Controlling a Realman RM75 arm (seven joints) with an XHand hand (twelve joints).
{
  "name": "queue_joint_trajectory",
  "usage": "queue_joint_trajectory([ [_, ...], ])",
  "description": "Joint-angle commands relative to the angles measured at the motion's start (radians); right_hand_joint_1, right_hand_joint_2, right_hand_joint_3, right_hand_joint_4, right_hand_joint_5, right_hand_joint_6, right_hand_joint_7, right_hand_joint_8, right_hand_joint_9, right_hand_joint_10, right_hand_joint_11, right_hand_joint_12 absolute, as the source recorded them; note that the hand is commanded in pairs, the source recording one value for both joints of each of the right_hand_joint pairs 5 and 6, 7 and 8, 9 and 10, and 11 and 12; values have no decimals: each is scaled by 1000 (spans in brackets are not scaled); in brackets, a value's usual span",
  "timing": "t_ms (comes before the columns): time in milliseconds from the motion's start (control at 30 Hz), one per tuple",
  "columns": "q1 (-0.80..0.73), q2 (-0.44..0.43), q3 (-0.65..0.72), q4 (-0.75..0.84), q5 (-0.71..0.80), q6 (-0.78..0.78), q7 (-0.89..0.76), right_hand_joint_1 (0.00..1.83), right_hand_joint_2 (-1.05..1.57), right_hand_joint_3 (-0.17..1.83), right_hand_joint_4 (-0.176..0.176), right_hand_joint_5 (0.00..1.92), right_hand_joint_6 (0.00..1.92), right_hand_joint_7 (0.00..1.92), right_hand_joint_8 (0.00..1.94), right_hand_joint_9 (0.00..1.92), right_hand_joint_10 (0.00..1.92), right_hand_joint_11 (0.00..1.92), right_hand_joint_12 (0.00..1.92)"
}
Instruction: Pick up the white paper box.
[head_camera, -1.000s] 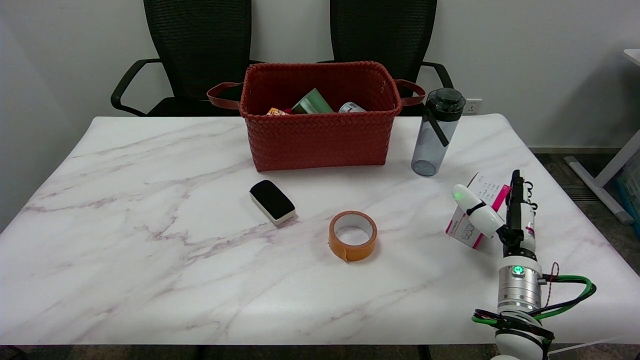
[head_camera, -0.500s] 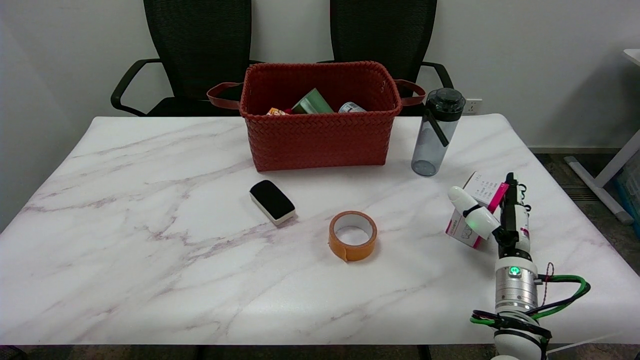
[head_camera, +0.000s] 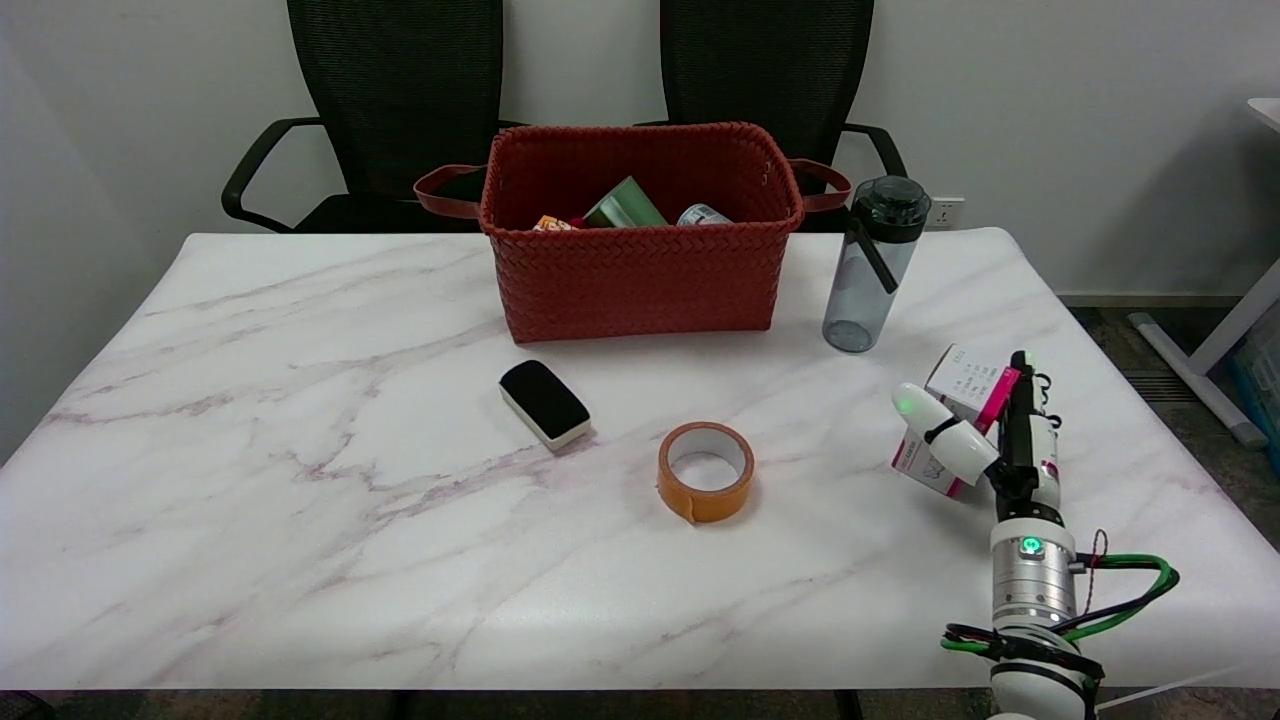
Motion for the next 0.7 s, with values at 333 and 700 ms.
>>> queue_joint_trajectory([
  [333, 7, 3, -7, -51, -8, -25, 49, 1048, 518, -175, 0, 0, 0, 0, 0, 14, 14, 155, 155],
  [700, 34, 12, -5, -69, -10, -75, 81, 1068, 549, -175, 0, 0, 0, 194, 194, 282, 282, 346, 346],
])
